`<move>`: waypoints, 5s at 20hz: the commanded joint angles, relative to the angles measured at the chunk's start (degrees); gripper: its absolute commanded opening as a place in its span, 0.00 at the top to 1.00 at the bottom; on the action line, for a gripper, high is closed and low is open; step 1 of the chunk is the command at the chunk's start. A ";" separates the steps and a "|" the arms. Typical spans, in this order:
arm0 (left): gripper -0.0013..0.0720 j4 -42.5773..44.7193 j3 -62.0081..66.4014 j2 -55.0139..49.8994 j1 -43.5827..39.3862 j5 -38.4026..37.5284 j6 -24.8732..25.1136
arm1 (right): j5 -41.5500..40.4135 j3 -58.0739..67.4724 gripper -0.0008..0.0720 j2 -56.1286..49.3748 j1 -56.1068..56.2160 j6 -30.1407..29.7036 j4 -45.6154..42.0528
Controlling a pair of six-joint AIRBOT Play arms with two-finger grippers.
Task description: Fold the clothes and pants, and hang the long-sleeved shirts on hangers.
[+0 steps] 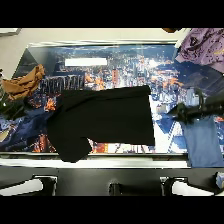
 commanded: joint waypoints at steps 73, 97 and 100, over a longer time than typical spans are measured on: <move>0.96 9.44 51.93 10.88 -15.04 6.67 -11.87 | 8.70 59.06 0.95 13.14 19.37 16.98 -6.95; 0.96 10.38 32.57 -10.73 -21.64 1.31 -3.96 | 3.19 49.77 0.95 -10.88 19.37 22.56 -17.18; 0.96 10.38 32.59 -23.17 -24.70 11.78 -3.93 | 11.17 49.77 0.95 -21.14 19.37 22.01 -17.14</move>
